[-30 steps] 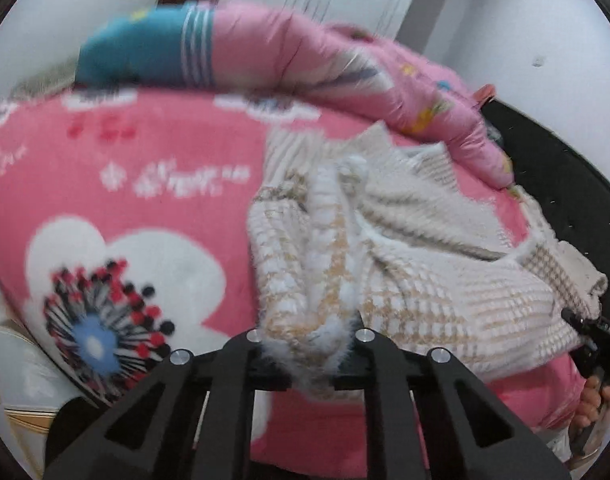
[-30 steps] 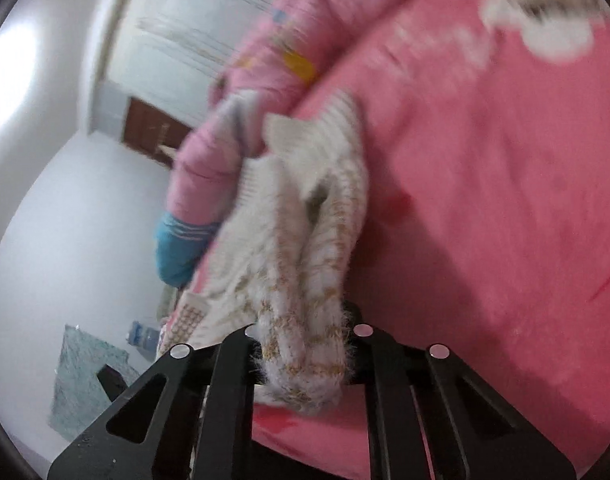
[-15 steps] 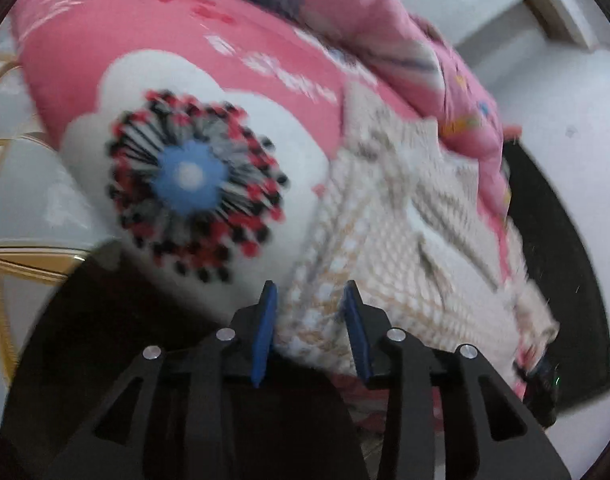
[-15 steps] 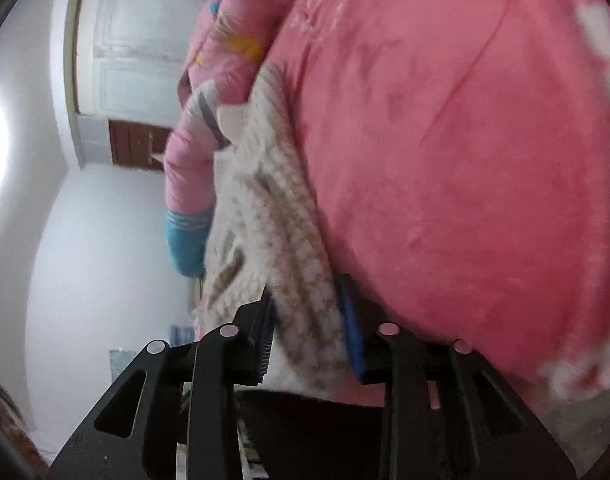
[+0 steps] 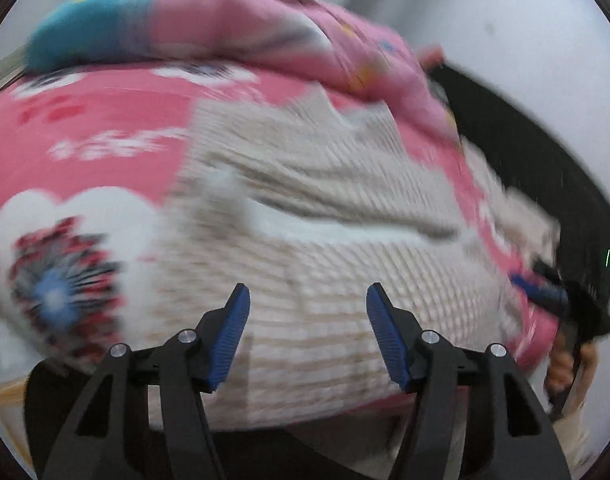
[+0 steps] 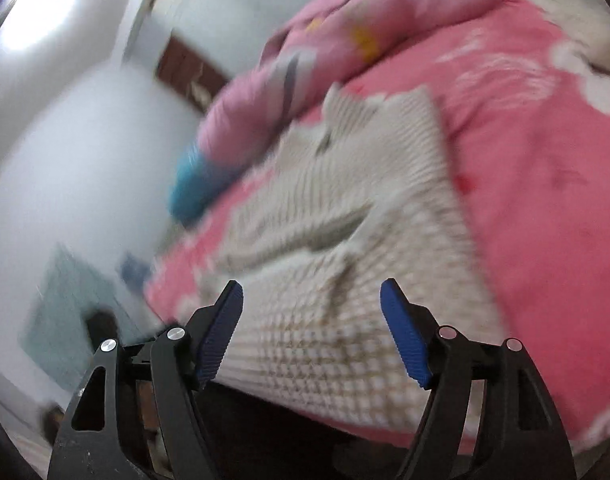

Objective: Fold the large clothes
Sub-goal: 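Fold the held hem up over the coat body toward the collar with both tools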

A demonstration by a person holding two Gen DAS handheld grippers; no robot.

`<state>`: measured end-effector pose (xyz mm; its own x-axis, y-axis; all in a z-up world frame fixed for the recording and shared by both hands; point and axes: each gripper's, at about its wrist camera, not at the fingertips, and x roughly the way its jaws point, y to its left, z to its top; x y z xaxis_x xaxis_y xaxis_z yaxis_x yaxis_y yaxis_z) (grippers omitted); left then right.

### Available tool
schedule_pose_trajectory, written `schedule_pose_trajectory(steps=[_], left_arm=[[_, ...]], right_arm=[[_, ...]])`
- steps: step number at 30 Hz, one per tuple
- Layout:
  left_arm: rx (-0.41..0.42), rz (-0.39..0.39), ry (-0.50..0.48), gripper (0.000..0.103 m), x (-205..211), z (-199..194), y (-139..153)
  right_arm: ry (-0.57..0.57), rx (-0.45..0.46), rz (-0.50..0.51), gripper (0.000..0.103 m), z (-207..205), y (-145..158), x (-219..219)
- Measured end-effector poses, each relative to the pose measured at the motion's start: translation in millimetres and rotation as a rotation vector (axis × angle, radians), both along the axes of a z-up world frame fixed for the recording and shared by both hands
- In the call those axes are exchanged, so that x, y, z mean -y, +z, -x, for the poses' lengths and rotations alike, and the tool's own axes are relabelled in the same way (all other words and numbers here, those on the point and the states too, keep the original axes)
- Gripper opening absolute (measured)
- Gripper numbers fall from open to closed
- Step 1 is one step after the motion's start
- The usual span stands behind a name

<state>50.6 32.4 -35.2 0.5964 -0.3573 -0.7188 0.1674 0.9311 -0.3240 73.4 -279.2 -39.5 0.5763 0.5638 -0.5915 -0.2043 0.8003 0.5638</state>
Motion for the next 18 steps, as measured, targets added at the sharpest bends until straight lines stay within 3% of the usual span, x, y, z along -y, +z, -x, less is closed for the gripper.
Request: schedule_pose_trajectory(steps=[2, 3, 4, 5, 6, 7, 8, 9, 13, 15, 18], left_arm=[[-0.022, -0.093, -0.038, 0.059, 28.7, -16.1, -16.0], [-0.033, -0.12, -0.041, 0.057, 35.2, -20.6, -23.8], [-0.035, -0.137, -0.041, 0.056, 38.4, -23.8, -28.7], [-0.026, -0.155, -0.029, 0.055, 41.4, -27.4, -35.1], [-0.021, -0.158, -0.02, 0.05, 40.7, -26.7, -36.4], [-0.014, -0.162, -0.005, 0.039, 40.5, -26.9, -36.7], [-0.006, -0.164, 0.004, 0.031, 40.0, -26.8, -35.4], [-0.003, -0.164, 0.01, 0.008, 37.5, -26.5, -34.3], [0.049, -0.15, 0.026, 0.004, 28.3, -24.5, -19.7], [0.104, -0.156, 0.042, 0.004, 25.7, -25.0, -7.5], [0.096, -0.169, 0.036, 0.005, 27.0, -37.0, -12.9]], right_arm=[[0.03, -0.009, 0.1, 0.062, -9.9, -8.6, -23.1], [0.048, -0.028, 0.154, 0.052, -16.3, -15.3, -32.5], [0.05, -0.044, 0.198, 0.036, -22.0, -22.0, -40.0], [0.052, -0.061, 0.231, 0.029, -24.2, -28.3, -43.3], [0.062, -0.071, 0.241, 0.013, -26.2, -32.5, -46.8], [0.058, -0.059, 0.258, 0.007, -25.0, -31.0, -48.5], [0.044, -0.022, 0.278, 0.005, -22.6, -25.7, -50.2], [0.035, 0.006, 0.289, 0.003, -17.4, -19.0, -50.1], [0.001, 0.12, 0.292, 0.002, -5.9, 9.0, -57.7], [-0.019, 0.14, 0.32, 0.002, -7.0, 6.5, -56.6], [-0.043, 0.084, 0.368, 0.003, -24.8, -23.1, -54.8]])
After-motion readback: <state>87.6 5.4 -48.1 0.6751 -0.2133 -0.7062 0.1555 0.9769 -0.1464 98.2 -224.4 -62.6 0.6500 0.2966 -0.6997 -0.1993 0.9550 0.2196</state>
